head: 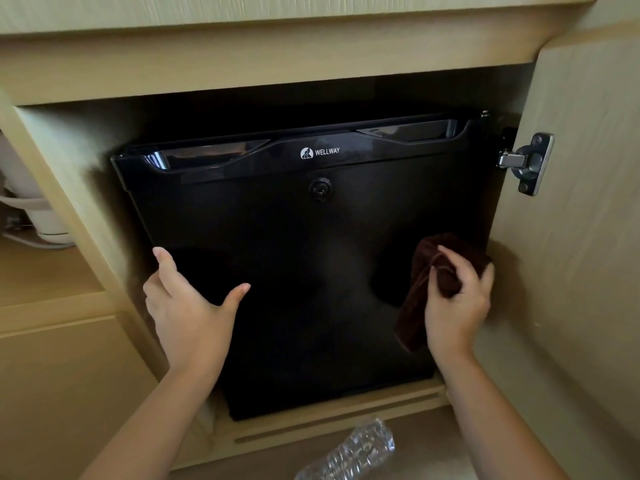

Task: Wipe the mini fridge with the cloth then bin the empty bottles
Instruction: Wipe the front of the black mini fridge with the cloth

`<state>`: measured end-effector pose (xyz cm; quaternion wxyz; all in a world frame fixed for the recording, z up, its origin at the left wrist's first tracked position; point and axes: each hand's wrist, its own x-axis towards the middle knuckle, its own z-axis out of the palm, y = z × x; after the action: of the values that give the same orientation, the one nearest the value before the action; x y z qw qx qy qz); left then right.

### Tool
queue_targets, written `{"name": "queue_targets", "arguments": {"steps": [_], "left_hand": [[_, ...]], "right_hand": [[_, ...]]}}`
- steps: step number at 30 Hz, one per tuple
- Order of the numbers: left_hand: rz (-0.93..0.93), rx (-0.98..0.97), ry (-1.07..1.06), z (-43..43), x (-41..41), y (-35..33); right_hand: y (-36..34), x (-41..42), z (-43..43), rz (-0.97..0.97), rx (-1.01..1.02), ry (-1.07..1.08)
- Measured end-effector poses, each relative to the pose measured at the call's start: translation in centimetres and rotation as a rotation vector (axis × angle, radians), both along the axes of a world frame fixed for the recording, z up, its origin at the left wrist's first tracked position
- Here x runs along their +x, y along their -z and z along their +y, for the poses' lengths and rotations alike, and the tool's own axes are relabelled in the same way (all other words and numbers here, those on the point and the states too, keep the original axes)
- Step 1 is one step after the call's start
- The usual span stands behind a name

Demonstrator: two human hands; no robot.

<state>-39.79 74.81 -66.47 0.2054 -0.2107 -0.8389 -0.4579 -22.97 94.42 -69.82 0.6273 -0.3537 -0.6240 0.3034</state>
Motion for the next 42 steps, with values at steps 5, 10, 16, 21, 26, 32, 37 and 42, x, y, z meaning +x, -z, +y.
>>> {"name": "queue_targets", "arguments": {"steps": [5,10,16,21,26,32,37,42], "left_hand": [[0.044,-0.042,-0.012,0.0,-0.1,0.5],[0.052,-0.052,-0.025,0.1,0.0,0.7],[0.057,-0.050,-0.024,0.2,0.0,0.7],[0.062,-0.063,-0.033,0.3,0.0,0.7],[0.058,-0.060,-0.031,0.4,-0.1,0.7],[0.064,-0.053,-0.052,0.4,-0.3,0.9],[0.029,-0.002,-0.042,0.5,0.1,0.7],[0.003,0.038,-0.032,0.4,0.1,0.5]], "right_hand": [[3.1,-4.5,-5.9,-0.087,0.144,-0.205],[5.6,-7.7,-10.2,-0.269,0.302,-0.425],[4.9,-2.8,-3.9,-0.179,0.123,-0.284],[4.2,1.3,1.2,-0.106,-0.062,0.077],[5.3,-0.2,-0.8,-0.146,-0.061,-0.003],[8.1,-4.1,-5.9,-0.346,0.235,-0.328],[7.5,-2.1,-3.7,-0.280,0.120,-0.363],[6.5,0.5,-1.1,-0.264,-0.044,-0.128]]}}
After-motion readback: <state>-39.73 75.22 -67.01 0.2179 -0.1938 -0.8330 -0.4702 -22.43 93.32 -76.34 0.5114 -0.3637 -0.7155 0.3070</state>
